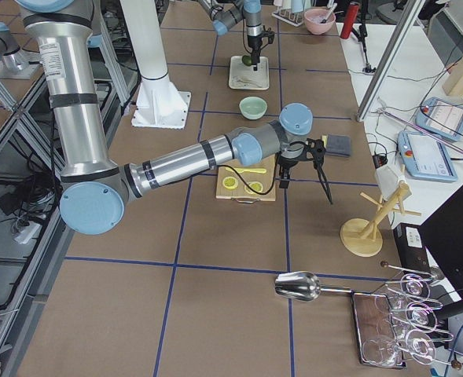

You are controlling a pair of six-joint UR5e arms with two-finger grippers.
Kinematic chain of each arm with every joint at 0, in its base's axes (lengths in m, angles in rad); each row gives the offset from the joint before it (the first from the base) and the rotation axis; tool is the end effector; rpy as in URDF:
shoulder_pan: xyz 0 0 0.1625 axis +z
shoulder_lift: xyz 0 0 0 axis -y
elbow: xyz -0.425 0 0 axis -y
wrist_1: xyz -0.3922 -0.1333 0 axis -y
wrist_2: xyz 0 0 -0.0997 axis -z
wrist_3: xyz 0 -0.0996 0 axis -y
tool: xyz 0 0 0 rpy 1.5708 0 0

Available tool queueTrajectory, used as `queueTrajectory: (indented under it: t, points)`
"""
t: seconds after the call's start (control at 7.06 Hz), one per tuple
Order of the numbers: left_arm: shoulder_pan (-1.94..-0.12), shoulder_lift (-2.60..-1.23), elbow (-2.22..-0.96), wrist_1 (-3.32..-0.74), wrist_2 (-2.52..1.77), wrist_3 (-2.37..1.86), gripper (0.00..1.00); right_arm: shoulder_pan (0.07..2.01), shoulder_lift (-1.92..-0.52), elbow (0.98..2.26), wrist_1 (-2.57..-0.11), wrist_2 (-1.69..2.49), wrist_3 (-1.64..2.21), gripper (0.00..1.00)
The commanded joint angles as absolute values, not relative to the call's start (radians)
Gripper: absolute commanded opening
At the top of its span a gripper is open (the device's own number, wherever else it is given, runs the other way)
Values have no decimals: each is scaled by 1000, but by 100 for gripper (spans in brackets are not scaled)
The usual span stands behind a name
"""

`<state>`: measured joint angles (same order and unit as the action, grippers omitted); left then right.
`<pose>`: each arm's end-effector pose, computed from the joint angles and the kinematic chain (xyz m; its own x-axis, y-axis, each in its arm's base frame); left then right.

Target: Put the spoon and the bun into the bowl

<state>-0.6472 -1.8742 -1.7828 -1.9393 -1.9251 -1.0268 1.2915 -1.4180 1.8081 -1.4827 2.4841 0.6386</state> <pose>0.4221 -0.4428 0.3569 0.6148 0.1438 -0.7755 0.0389 0.9765 0.2119 -0.0976 -0.5379 0.4416 0.5369 0.0923 0.8386 -0.0938 0.9944 -0.0494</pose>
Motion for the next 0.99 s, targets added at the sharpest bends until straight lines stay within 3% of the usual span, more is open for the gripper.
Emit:
queueTrajectory:
  t: [0.0, 0.85]
  points:
    - [-603, -1913, -1738, -1939, -1890, -1054, 96, 1246, -1411, 1833, -1483, 2467, 695, 100]
    - [-580, -1937, -1698, -1940, -1890, -1051, 79, 1122, -1344, 1871, -1482, 2395, 874, 100]
